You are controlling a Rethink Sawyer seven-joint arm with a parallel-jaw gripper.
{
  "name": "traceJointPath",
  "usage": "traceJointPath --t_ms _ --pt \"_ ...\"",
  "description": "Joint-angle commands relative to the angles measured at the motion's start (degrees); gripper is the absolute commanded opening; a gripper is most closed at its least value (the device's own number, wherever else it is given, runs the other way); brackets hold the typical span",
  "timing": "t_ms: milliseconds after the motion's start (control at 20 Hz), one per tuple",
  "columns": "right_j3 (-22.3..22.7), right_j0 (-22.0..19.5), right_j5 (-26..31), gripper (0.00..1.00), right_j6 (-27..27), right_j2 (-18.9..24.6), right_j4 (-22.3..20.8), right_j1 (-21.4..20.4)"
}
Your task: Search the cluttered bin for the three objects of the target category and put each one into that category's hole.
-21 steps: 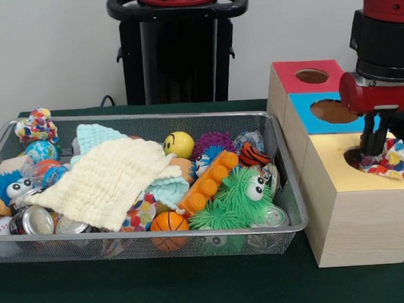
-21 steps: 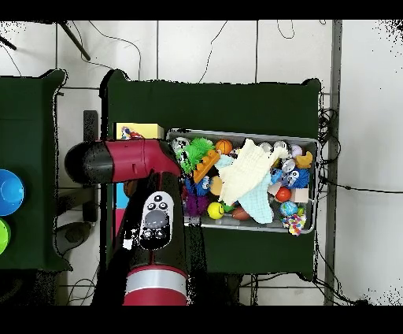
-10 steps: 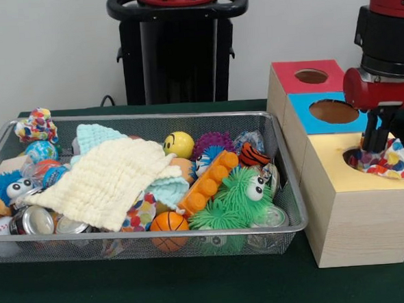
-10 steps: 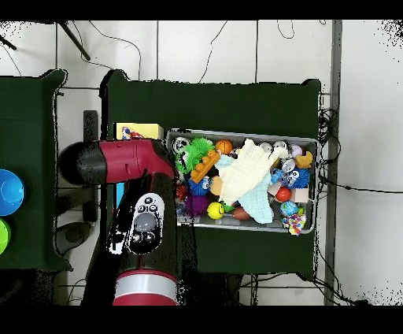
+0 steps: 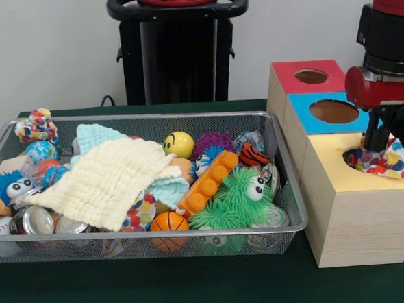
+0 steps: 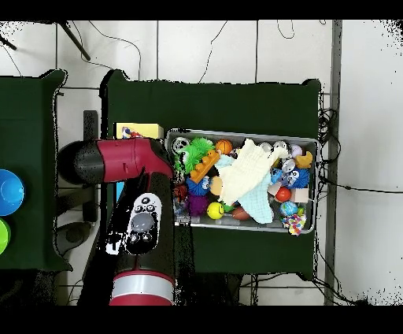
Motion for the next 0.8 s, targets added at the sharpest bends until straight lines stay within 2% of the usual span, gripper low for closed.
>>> traceJointPath --t_ms 50,800 --pt "1.41 0.07 6.22 0.00 12.48 2.58 2.93 2.22" --pt "-1.08 1.00 12.97 0.00 11.46 0.62 2.72 0.44"
